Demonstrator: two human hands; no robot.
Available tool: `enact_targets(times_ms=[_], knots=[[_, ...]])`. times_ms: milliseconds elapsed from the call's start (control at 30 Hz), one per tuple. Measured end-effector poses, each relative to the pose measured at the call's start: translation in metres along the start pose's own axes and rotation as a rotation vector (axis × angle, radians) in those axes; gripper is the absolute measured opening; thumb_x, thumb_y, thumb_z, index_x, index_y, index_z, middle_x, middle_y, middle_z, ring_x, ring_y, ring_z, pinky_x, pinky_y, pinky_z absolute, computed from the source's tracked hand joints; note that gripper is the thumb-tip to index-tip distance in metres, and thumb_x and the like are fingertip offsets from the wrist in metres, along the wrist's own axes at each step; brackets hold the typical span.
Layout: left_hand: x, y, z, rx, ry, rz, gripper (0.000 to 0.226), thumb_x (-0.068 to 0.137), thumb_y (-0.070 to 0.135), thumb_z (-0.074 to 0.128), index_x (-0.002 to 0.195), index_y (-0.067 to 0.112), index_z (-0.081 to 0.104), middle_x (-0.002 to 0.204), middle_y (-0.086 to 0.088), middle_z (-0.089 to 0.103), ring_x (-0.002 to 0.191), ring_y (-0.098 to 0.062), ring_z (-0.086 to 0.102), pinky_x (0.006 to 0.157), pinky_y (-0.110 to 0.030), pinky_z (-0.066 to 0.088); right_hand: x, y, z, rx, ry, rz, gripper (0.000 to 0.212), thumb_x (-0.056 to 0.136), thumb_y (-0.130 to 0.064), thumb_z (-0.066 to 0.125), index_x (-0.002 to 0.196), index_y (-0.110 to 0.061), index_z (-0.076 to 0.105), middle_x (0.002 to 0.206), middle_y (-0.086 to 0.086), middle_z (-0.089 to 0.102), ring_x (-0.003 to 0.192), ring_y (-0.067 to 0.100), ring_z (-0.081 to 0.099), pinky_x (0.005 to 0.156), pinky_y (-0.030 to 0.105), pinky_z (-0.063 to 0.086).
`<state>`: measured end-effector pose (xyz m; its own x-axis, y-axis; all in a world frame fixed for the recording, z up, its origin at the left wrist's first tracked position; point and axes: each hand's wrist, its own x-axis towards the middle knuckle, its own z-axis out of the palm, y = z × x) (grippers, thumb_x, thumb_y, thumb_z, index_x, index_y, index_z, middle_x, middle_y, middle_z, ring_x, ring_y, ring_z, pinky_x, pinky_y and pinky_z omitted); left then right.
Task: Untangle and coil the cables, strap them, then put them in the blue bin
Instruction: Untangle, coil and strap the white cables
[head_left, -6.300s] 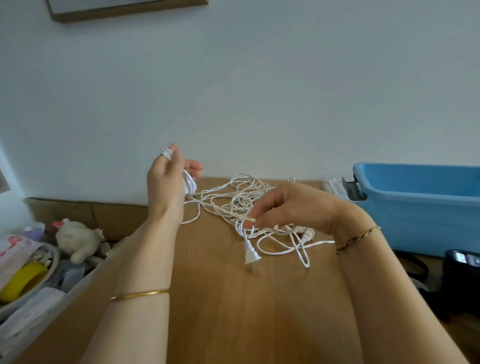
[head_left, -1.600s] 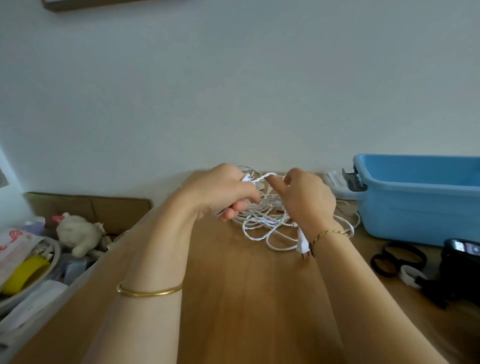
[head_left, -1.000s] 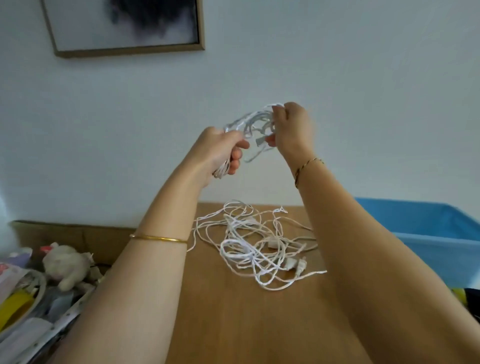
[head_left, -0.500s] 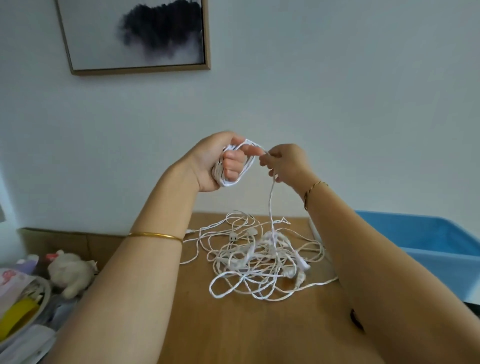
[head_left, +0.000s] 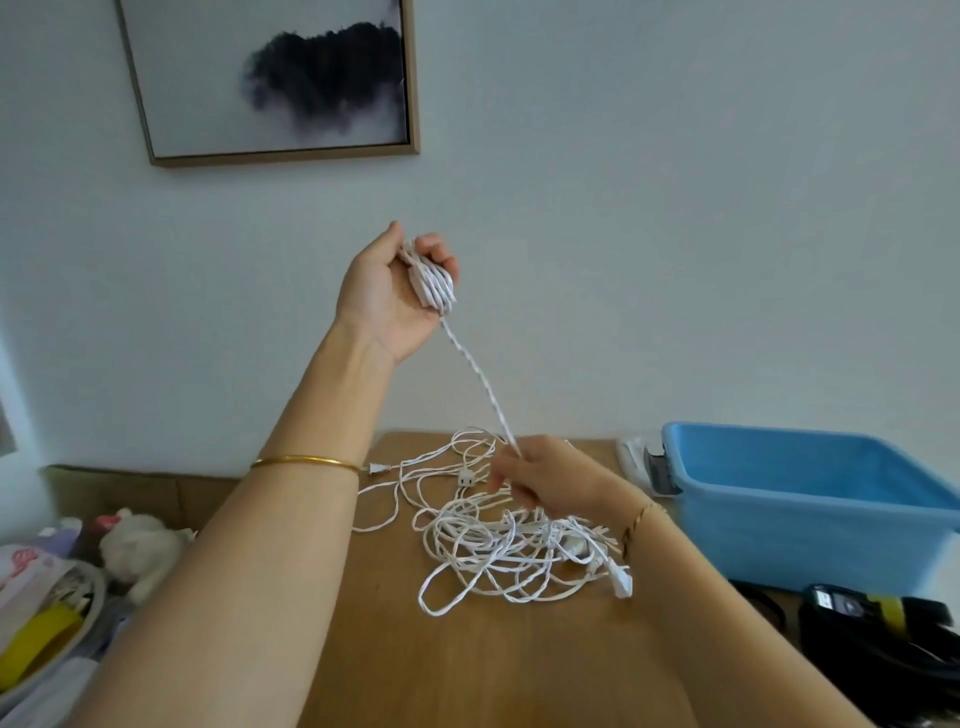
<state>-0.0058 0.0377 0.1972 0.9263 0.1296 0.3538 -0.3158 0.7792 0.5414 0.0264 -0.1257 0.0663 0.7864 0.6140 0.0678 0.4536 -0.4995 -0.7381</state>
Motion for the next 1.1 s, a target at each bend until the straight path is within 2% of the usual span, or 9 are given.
enact_targets(times_ms=[100, 167, 333, 400, 600, 700, 800, 967, 1100], knots=[[0.006, -0.008, -0.017, 0.195, 0.095, 0.068, 0.027, 0.102, 0.018, 0.039, 0.078, 0.008, 0.046, 0.058, -0.001, 0.052, 0.047, -0.012, 0.053, 0.052, -0.022, 0.049, -0.019, -0.022, 0.005, -0.264, -0.083, -0.090, 0.026, 0.097, -0.024, 0.044, 0.086, -0.012, 0.063, 0.058, -0.001, 0.051, 0.046, 0.009, 0.043, 0.050, 0.020, 0.039], [0.009, -0.015, -0.033, 0.523, 0.156, 0.150, 0.029, 0.102, 0.014, 0.039, 0.074, 0.010, 0.045, 0.049, 0.003, 0.055, 0.044, -0.011, 0.055, 0.052, -0.024, 0.051, -0.028, -0.039, 0.000, -0.288, -0.016, -0.146, 0.023, 0.096, -0.023, 0.045, 0.085, -0.013, 0.063, 0.062, -0.004, 0.051, 0.052, 0.009, 0.045, 0.055, 0.022, 0.039], [-0.007, -0.024, -0.057, 1.470, 0.092, 0.159, 0.032, 0.101, 0.014, 0.038, 0.076, 0.002, 0.054, 0.068, -0.008, 0.064, 0.061, -0.015, 0.059, 0.058, -0.022, 0.048, -0.025, -0.055, -0.023, -0.352, 0.446, -0.265, 0.021, 0.093, -0.023, 0.051, 0.085, -0.012, 0.067, 0.067, -0.004, 0.054, 0.054, 0.007, 0.041, 0.054, 0.028, 0.036], [-0.015, -0.028, -0.056, 1.669, 0.007, 0.078, 0.031, 0.101, 0.016, 0.037, 0.082, -0.001, 0.055, 0.072, -0.010, 0.064, 0.062, -0.016, 0.060, 0.062, -0.025, 0.047, -0.015, -0.052, -0.029, -0.328, 0.621, -0.275, 0.013, 0.090, -0.022, 0.057, 0.086, -0.015, 0.067, 0.069, -0.006, 0.055, 0.060, 0.011, 0.046, 0.057, 0.029, 0.040], [-0.037, -0.020, -0.050, 1.401, -0.258, -0.423, 0.057, 0.094, 0.049, 0.039, 0.109, -0.002, 0.060, 0.056, -0.003, 0.053, 0.044, -0.012, 0.049, 0.045, -0.021, 0.043, 0.020, -0.044, -0.043, -0.205, 0.702, -0.295, 0.009, 0.085, -0.021, 0.065, 0.087, -0.015, 0.071, 0.067, -0.008, 0.057, 0.064, 0.013, 0.054, 0.061, 0.030, 0.045], [-0.040, -0.015, -0.051, 1.050, -0.386, -0.489, 0.052, 0.091, 0.036, 0.046, 0.115, -0.008, 0.059, 0.046, 0.003, 0.039, 0.035, -0.005, 0.036, 0.038, -0.016, 0.032, 0.033, -0.041, -0.038, -0.125, 0.650, -0.291, 0.016, 0.085, -0.025, 0.066, 0.082, -0.010, 0.072, 0.066, 0.000, 0.062, 0.064, 0.020, 0.058, 0.060, 0.032, 0.046], [-0.034, -0.011, -0.057, 0.647, -0.458, -0.536, 0.043, 0.094, 0.029, 0.047, 0.112, -0.007, 0.062, 0.042, 0.006, 0.040, 0.032, -0.002, 0.037, 0.034, -0.014, 0.031, 0.042, -0.028, -0.027, -0.118, 0.638, -0.202, 0.020, 0.086, -0.022, 0.064, 0.074, -0.007, 0.066, 0.061, 0.002, 0.054, 0.053, 0.014, 0.043, 0.053, 0.029, 0.034], [-0.027, -0.007, -0.058, 0.257, -0.354, -0.368, 0.044, 0.090, 0.034, 0.048, 0.109, -0.003, 0.063, 0.048, 0.006, 0.047, 0.039, -0.003, 0.045, 0.040, -0.015, 0.040, 0.034, -0.003, -0.002, 0.295, 0.383, -0.134, 0.009, 0.090, -0.013, 0.060, 0.088, -0.006, 0.066, 0.077, 0.010, 0.066, 0.062, 0.022, 0.062, 0.060, 0.036, 0.054], [-0.021, -0.005, -0.051, 0.135, -0.079, -0.114, 0.043, 0.096, 0.037, 0.039, 0.107, 0.000, 0.058, 0.048, 0.008, 0.043, 0.040, -0.001, 0.043, 0.044, -0.013, 0.040, 0.025, 0.013, 0.012, 0.529, 0.234, -0.171, 0.016, 0.095, -0.013, 0.053, 0.090, -0.008, 0.067, 0.063, 0.004, 0.059, 0.041, 0.008, 0.039, 0.038, 0.016, 0.031]])
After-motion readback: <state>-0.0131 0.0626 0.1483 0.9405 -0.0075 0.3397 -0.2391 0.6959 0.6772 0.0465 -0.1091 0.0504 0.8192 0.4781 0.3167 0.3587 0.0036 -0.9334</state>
